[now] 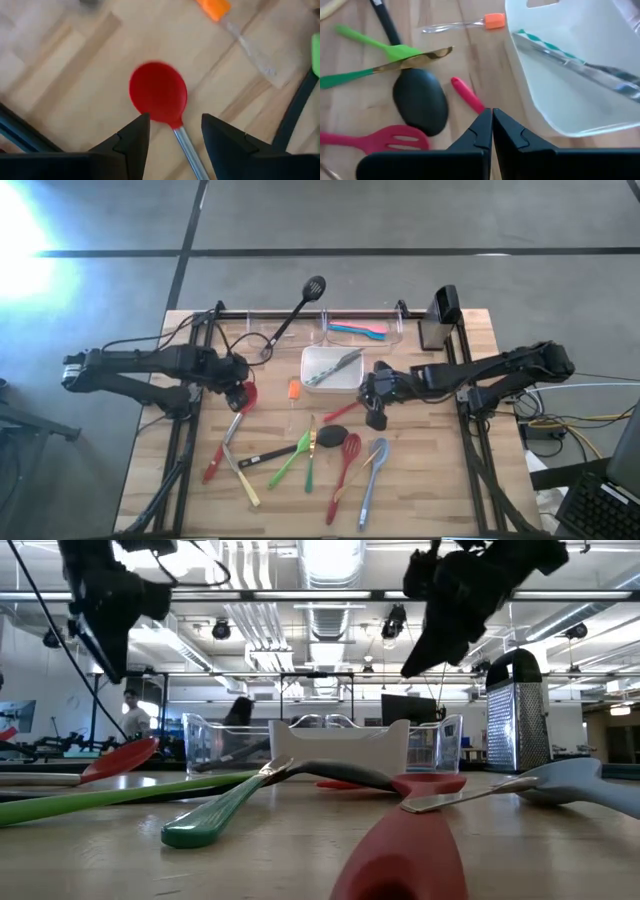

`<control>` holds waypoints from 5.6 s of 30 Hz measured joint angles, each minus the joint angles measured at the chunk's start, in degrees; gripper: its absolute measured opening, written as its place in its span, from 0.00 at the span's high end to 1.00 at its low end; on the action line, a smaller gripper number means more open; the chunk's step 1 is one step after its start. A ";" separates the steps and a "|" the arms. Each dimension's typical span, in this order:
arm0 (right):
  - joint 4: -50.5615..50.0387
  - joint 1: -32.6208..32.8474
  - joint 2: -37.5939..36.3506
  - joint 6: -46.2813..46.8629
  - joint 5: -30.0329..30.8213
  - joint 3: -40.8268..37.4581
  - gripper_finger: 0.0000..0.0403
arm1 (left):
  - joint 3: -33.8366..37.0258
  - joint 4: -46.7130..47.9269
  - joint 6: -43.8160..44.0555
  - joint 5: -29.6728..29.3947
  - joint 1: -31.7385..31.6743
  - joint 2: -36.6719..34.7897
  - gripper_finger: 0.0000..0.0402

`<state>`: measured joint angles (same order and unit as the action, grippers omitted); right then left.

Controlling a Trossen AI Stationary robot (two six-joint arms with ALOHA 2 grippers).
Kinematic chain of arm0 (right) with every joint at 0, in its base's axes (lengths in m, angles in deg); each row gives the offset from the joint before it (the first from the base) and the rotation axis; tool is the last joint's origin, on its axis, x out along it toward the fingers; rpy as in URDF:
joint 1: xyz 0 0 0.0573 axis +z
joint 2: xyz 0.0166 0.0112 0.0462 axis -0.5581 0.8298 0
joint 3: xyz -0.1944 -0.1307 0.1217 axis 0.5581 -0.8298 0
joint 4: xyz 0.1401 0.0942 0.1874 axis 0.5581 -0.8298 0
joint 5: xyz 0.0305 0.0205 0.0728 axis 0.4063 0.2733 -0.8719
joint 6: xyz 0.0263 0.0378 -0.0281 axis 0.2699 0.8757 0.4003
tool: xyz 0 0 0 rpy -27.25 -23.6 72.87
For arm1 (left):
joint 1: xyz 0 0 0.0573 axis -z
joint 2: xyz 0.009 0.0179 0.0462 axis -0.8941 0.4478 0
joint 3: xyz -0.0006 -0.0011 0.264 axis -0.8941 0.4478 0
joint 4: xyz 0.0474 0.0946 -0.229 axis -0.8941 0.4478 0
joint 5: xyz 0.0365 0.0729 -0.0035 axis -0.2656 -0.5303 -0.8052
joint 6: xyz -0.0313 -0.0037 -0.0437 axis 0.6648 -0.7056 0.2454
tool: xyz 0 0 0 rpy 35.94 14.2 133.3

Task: Pick & Place Kitchen Items
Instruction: Put the gold table knife into the white bin

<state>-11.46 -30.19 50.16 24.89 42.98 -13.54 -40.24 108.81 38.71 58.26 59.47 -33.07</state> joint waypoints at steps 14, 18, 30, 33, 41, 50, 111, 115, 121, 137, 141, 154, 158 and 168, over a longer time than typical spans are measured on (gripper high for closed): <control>13.82 0.02 -2.97 -2.53 1.30 -7.92 0.98 | 4.24 -2.90 7.00 6.41 0.30 0.03 0.55; 14.29 0.01 -2.89 -2.72 1.27 -7.88 0.98 | 3.80 -3.28 5.74 6.52 0.39 0.01 0.55; 16.56 3.83 -3.28 -3.73 5.91 -7.85 0.98 | 5.18 -10.62 -2.81 7.89 1.78 0.03 0.55; 16.61 5.05 -3.42 -4.10 8.66 -7.83 0.98 | 4.77 -10.74 -8.47 9.95 4.91 0.03 0.55; 16.63 5.15 -3.42 -3.76 9.37 -7.81 0.98 | 4.65 -11.67 -7.67 6.10 18.90 0.61 0.55; 16.59 5.15 -4.09 -3.60 10.43 -7.77 0.98 | 2.58 -11.67 1.01 -3.00 36.64 6.27 0.55; 7.76 5.78 -14.88 -1.40 16.74 -7.81 0.98 | -6.82 -14.16 -20.16 12.64 43.00 31.48 0.39; 7.76 5.78 -14.88 -1.40 16.73 -7.81 0.98 | -6.95 -14.16 -22.25 15.33 43.30 34.36 0.39; 8.11 5.78 -14.88 -1.43 16.74 -7.80 0.98 | -8.18 -15.14 -24.99 15.27 43.28 36.25 0.39; 8.19 5.78 -14.90 -1.81 16.74 -7.79 0.98 | -7.87 -17.17 -30.84 15.18 43.36 39.27 0.43; 8.19 5.78 -14.92 -1.84 16.72 -7.79 0.98 | -7.80 -17.20 -31.27 15.18 43.36 40.09 0.43; 8.17 5.78 -14.94 -2.26 16.72 -7.77 0.98 | -7.78 -17.68 -33.53 15.16 43.32 41.85 0.43; 8.19 5.78 -14.98 -2.24 16.73 -7.77 0.98 | -9.35 -15.72 -33.51 15.11 43.32 41.58 0.43; 8.51 5.78 -14.99 -2.24 16.72 -7.77 0.98 | -17.40 -8.26 -33.85 0.85 42.97 40.62 0.43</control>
<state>-2.95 -24.41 35.18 22.64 59.71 -21.31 -57.64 100.56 4.86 59.11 102.44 7.55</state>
